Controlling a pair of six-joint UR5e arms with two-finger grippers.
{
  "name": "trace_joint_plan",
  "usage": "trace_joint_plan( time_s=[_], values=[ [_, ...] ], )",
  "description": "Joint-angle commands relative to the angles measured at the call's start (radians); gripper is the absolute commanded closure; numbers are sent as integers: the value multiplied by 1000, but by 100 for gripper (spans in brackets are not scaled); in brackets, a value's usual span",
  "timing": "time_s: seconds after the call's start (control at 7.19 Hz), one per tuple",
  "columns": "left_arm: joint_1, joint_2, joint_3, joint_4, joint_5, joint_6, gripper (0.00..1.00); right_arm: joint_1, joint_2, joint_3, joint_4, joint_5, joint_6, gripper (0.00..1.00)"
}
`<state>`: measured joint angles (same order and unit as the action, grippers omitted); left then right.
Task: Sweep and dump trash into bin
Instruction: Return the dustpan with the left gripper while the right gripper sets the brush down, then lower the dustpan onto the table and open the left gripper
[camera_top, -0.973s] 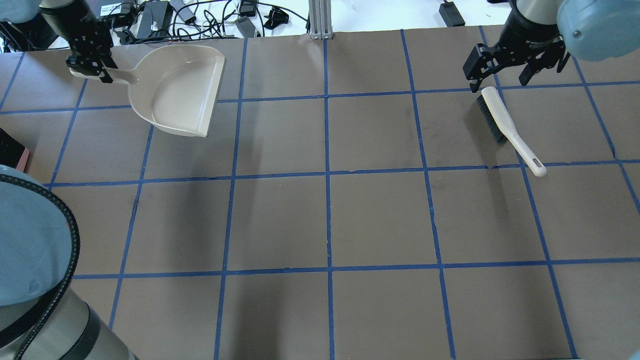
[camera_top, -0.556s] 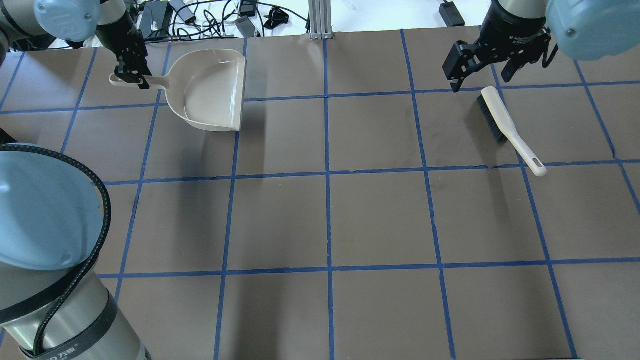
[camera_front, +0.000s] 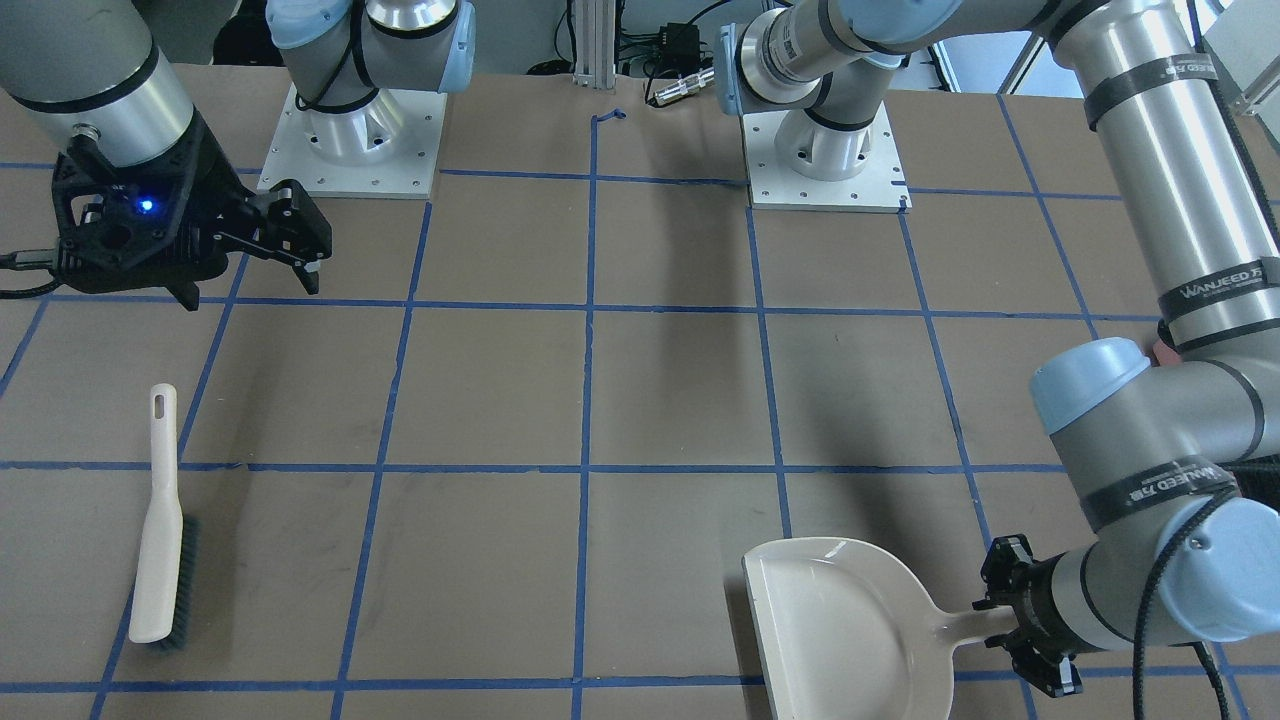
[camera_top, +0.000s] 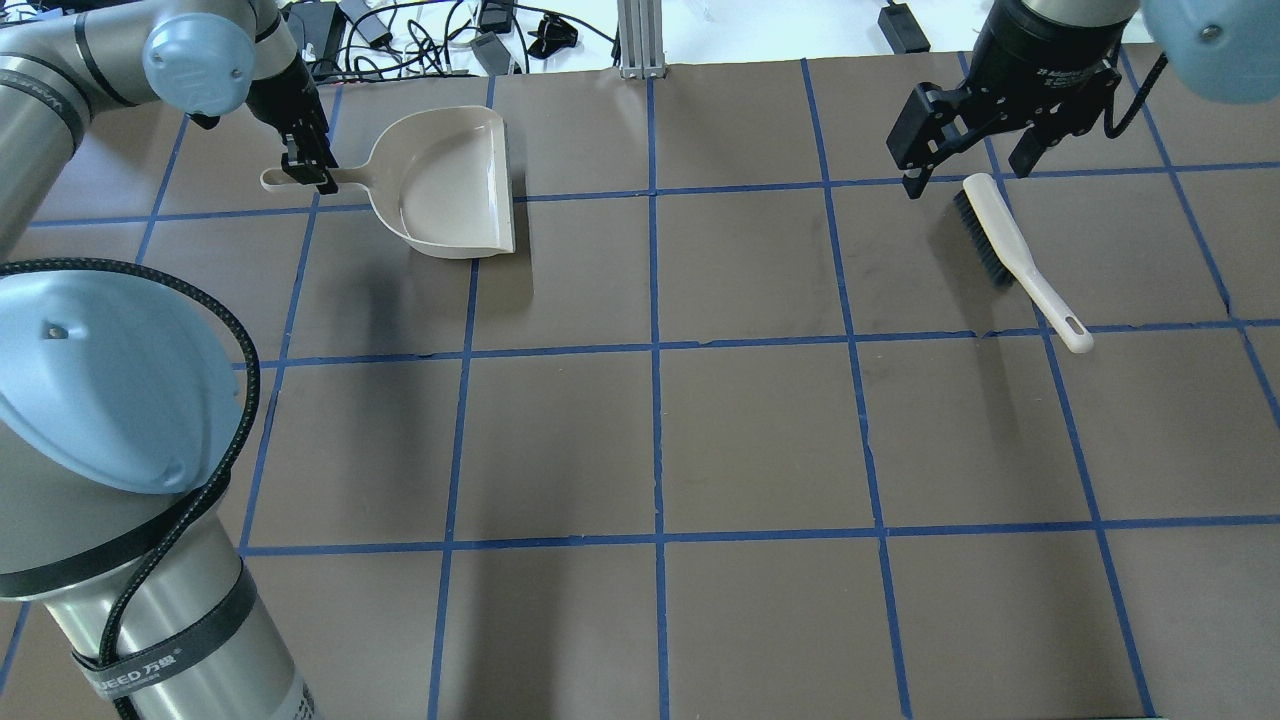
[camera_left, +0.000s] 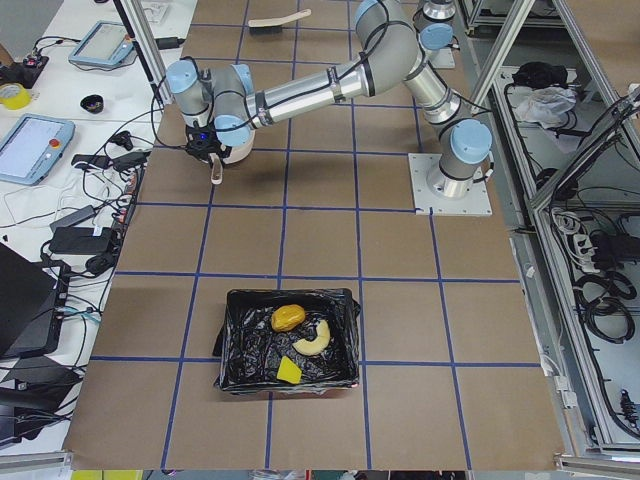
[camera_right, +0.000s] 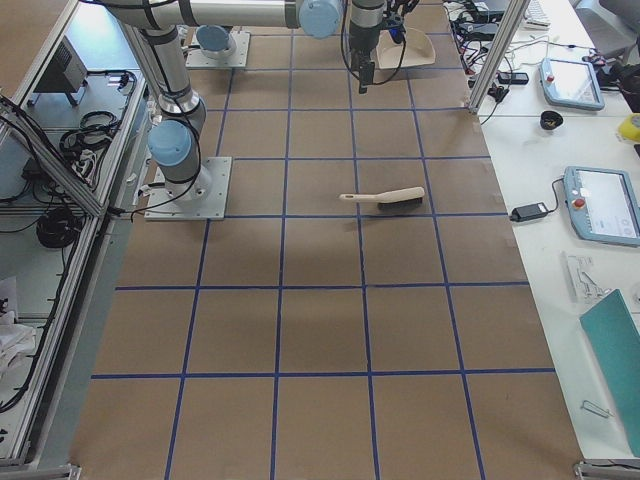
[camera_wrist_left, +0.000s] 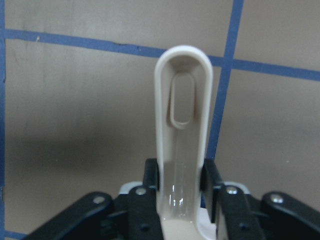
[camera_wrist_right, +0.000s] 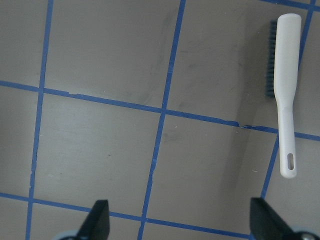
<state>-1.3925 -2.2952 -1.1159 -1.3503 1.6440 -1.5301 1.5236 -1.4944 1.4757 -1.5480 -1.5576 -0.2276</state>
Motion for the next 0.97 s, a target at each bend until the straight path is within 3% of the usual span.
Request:
trace_joint_plan(
  time_s=[0.0, 0.28, 0.83],
  values=[
    [-40, 9, -16, -27, 13, 37, 100, 4, -4, 6, 20, 14, 17, 0],
    [-49, 42, -83, -40, 87, 105, 100, 41, -3, 9, 16, -2, 43, 0],
    [-49, 52, -120, -20, 91, 111, 100, 47, -6, 9, 3, -4, 83, 0]
  ],
)
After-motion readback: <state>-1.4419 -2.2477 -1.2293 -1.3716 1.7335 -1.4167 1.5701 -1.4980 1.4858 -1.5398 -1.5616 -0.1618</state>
